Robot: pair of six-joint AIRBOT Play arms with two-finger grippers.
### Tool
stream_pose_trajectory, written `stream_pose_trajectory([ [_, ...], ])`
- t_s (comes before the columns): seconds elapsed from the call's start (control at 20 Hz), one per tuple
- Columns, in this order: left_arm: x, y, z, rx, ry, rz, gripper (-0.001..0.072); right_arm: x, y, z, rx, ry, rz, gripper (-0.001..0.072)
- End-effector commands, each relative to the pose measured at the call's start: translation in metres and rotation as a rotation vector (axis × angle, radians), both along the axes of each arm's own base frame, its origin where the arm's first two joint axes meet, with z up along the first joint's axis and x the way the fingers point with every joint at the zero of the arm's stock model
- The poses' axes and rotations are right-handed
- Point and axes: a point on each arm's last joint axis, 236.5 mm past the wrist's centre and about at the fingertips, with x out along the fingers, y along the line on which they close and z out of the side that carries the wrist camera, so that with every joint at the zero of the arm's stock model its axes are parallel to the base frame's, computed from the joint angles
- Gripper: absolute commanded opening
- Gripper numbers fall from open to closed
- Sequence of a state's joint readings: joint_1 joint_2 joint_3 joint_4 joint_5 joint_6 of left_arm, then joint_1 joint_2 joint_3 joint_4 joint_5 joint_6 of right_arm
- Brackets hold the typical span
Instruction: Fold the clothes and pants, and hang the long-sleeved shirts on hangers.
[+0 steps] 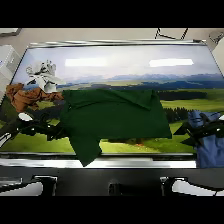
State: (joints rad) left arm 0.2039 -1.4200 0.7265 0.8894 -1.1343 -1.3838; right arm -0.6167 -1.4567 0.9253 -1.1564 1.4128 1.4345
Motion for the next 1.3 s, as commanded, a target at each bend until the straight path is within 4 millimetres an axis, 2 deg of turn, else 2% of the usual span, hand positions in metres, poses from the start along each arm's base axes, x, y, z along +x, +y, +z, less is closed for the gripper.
stream_pose_trajectory([
  [0.0, 0.007, 0.004, -0.003, 0.033, -0.033, 0.014, 0.0021, 0.013, 0.021, -0.012, 0.057, -0.087, -0.029, 0.0611],
  [0.15, 0.010, 0.005, 0.005, 0.038, -0.061, 0.015, 0.0021, 0.033, 0.040, -0.021, 0.005, -0.150, 0.069, 0.0591],
  [0.2, 0.012, 0.005, 0.009, 0.041, -0.075, 0.015, 0.0021, 0.041, 0.044, -0.024, -0.024, -0.168, 0.074, 0.0554],
  [0.25, 0.013, 0.006, 0.012, 0.043, -0.087, 0.015, 0.0021, 0.049, 0.049, -0.026, -0.045, -0.177, 0.069, 0.0487],
  [0.3, 0.014, 0.006, 0.015, 0.045, -0.098, 0.016, 0.0021, 0.051, 0.056, -0.026, -0.049, -0.179, 0.082, 0.0345],
  [0.35, 0.017, 0.006, 0.019, 0.048, -0.114, 0.015, 0.0021, 0.052, 0.064, -0.024, -0.041, -0.178, 0.111, 0.0093],
  [0.4, 0.025, 0.008, 0.028, 0.054, -0.146, 0.016, 0.0020, 0.054, 0.070, -0.018, -0.029, -0.183, 0.139, 0.0049],
  [0.45, 0.038, 0.011, 0.041, 0.064, -0.197, 0.016, 0.0019, 0.061, 0.071, -0.004, -0.026, -0.213, 0.177, 0.0048],
  [0.5, 0.060, 0.015, 0.066, 0.083, -0.285, 0.021, 0.0019, 0.076, 0.067, 0.014, -0.041, -0.262, 0.189, 0.0047],
  [0.55, 0.084, 0.020, 0.101, 0.106, -0.399, 0.016, 0.0018, 0.100, 0.060, 0.046, -0.075, -0.354, 0.197, 0.0047],
  [0.6, 0.111, 0.026, 0.154, 0.141, -0.562, -0.003, 0.0018, 0.130, 0.050, 0.090, -0.137, -0.485, 0.201, 0.0047],
  [0.65, 0.134, 0.030, 0.223, 0.184, -0.750, -0.022, 0.0018, 0.158, 0.038, 0.146, -0.217, -0.642, 0.208, 0.0047],
  [0.7, 0.146, 0.033, 0.299, 0.232, -0.943, -0.034, 0.0018, 0.184, 0.027, 0.221, -0.325, -0.841, 0.210, 0.0047],
  [0.75, 0.147, 0.036, 0.382, 0.290, -1.144, -0.024, 0.0018, 0.198, 0.019, 0.302, -0.436, -1.041, 0.203, 0.0047],
  [0.8, 0.133, 0.038, 0.472, 0.363, -1.362, -0.004, 0.0019, 0.196, 0.013, 0.387, -0.560, -1.236, 0.178, 0.0048],
  [0.85, 0.105, 0.041, 0.551, 0.445, -1.559, 0.022, 0.0019, 0.177, 0.010, 0.473, -0.697, -1.423, 0.143, 0.0048],
  [0.9, 0.071, 0.040, 0.609, 0.508, -1.705, 0.046, 0.0019, 0.145, 0.012, 0.540, -0.819, -1.561, 0.119, 0.0048],
  [0.95, 0.037, 0.035, 0.650, 0.545, -1.811, 0.057, 0.0019, 0.110, 0.017, 0.582, -0.904, -1.639, 0.106, 0.0048],
  [1.0, 0.001, 0.028, 0.678, 0.561, -1.895, 0.064, 0.0019, 0.075, 0.025, 0.611, -0.952, -1.694, 0.077, 0.0048],
  [1.05, -0.029, 0.022, 0.694, 0.554, -1.947, 0.083, 0.0019, 0.046, 0.033, 0.627, -0.967, -1.727, 0.048, 0.0048],
  [1.15, -0.071, 0.014, 0.710, 0.558, -2.015, 0.100, 0.0019, -0.004, 0.048, 0.639, -0.989, -1.752, 0.030, 0.0048],
  [1.25, -0.096, 0.009, 0.719, 0.565, -2.062, 0.110, 0.0019, -0.032, 0.058, 0.646, -1.006, -1.779, 0.029, 0.0048],
])
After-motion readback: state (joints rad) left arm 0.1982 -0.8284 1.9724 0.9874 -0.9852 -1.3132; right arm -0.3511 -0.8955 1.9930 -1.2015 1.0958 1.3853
